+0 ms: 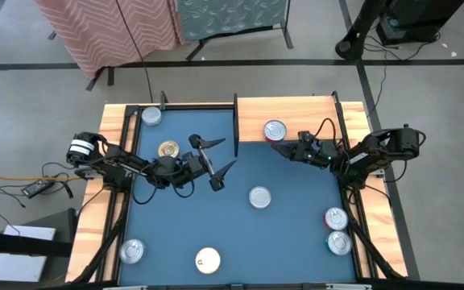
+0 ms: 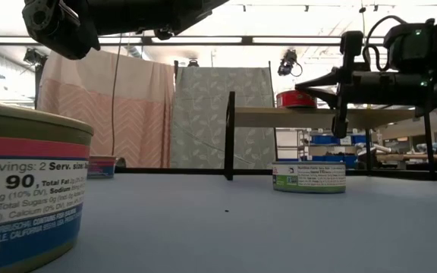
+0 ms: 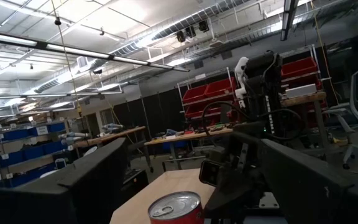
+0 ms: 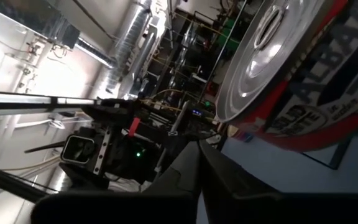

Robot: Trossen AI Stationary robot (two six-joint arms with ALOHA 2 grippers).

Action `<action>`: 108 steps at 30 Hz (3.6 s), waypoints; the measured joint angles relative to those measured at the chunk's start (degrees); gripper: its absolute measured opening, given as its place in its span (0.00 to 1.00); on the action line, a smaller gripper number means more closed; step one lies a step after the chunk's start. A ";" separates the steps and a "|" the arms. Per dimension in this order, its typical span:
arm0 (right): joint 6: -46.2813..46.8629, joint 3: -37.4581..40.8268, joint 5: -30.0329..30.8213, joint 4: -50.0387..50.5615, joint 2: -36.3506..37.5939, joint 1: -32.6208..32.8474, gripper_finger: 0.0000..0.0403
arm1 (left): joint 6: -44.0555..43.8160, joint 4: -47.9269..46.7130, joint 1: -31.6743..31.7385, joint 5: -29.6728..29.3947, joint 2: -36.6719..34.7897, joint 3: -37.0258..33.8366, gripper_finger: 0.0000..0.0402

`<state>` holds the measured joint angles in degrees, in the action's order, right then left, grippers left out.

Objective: Stack canned seafood by type on shelf
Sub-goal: Put the left red tuna can on the shelf, then stack the red tuna can on top of the red tuna can on the shelf

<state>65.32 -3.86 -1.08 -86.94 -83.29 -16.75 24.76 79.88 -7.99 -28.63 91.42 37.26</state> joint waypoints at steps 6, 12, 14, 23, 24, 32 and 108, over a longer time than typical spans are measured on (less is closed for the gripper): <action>-0.61 0.00 0.25 0.02 0.00 -0.59 0.04 | -0.01 0.00 0.00 0.03 0.00 0.00 0.90; -1.21 0.00 1.18 0.66 0.02 -0.70 0.04 | -0.41 0.00 0.00 0.15 0.00 0.00 0.90; -1.77 0.00 1.50 0.91 0.02 -0.70 0.04 | -0.89 0.00 0.00 0.23 0.00 0.00 0.90; -4.86 0.00 1.88 0.87 0.02 -2.30 0.04 | -1.04 0.00 0.00 0.25 0.00 0.00 0.90; -5.35 0.00 1.84 0.86 0.02 -2.44 0.04 | -1.06 0.00 0.00 0.25 0.00 0.00 0.90; -7.87 0.00 1.56 0.83 0.02 -2.63 0.04 | -1.08 0.00 0.00 0.25 0.00 0.00 0.90; -10.61 -41.38 -2.17 145.37 20.28 52.43 0.02 | 0.51 -5.07 0.00 4.67 0.00 1.20 0.90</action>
<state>54.71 -45.23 -3.25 58.43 -63.00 35.68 25.28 74.81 -7.99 -23.97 91.42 38.46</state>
